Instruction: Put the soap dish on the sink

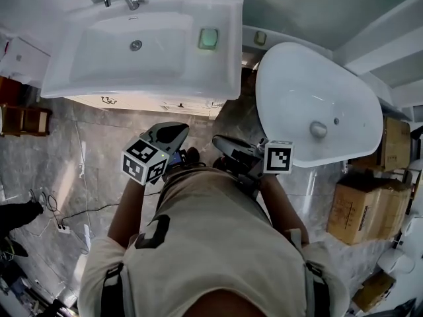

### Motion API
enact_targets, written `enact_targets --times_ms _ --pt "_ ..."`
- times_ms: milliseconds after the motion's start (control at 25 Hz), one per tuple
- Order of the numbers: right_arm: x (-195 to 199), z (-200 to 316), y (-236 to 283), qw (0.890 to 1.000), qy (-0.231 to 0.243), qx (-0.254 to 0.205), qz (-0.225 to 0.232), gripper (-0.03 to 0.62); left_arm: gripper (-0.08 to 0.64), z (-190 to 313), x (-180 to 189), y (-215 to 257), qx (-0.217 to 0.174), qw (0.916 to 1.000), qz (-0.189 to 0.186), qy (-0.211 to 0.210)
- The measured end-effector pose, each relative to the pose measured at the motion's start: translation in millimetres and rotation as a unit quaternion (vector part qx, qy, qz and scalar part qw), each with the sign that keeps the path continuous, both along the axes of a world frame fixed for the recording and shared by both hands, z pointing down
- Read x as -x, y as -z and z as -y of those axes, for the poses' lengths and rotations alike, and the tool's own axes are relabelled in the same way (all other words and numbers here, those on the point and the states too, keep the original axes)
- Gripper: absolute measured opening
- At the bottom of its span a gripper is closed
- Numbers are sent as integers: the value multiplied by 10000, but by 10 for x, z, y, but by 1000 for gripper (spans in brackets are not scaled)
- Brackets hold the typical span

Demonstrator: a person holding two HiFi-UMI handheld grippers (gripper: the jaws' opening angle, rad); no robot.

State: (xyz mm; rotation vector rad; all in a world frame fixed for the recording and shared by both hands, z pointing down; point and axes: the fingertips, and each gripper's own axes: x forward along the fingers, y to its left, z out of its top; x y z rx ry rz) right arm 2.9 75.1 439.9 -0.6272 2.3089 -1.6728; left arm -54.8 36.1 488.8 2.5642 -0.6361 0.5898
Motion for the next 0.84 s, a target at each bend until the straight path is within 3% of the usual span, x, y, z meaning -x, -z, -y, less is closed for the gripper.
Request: enact_targets --times_ms 840 --pt "315 386 -166 9992 27 132 -375 11 20 452 468 -66 16 9998 -76 166"
